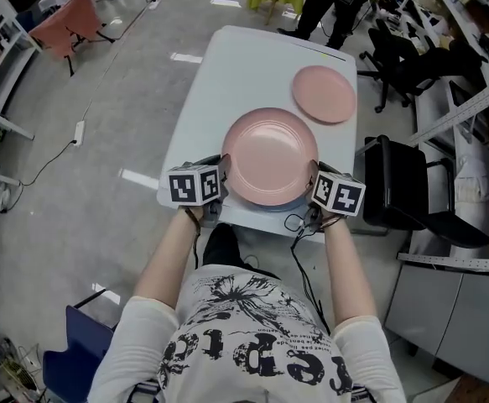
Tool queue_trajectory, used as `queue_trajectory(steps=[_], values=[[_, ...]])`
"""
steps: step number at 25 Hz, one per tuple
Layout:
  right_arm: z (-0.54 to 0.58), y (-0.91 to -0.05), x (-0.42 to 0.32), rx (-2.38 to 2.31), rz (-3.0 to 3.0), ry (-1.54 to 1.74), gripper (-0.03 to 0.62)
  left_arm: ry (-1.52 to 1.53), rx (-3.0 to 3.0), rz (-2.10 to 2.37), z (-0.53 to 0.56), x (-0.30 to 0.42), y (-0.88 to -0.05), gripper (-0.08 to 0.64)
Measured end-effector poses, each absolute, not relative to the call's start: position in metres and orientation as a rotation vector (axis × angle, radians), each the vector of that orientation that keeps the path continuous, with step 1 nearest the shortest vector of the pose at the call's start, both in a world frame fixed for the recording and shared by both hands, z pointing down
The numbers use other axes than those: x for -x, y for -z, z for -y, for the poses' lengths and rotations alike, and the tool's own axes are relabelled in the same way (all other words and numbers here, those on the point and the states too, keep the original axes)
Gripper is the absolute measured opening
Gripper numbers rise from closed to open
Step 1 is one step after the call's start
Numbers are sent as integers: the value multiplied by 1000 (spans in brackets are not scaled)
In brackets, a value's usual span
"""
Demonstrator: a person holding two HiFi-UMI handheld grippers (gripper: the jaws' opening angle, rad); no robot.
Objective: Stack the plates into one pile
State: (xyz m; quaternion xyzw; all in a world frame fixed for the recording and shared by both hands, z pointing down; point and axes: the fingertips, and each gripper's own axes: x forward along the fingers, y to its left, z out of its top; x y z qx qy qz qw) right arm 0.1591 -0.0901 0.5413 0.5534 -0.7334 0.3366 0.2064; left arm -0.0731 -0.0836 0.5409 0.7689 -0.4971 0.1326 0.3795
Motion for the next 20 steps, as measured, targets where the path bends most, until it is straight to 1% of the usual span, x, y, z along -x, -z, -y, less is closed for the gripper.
queue_trajectory(steps=[7, 20], values=[[64, -574, -194, -1551, 1972, -994, 41, -413, -1926, 1251, 67, 39, -572, 51], [71, -627, -206, -1503, 1869, -1038, 48, -718, -1905, 1341, 80, 28, -618, 55]])
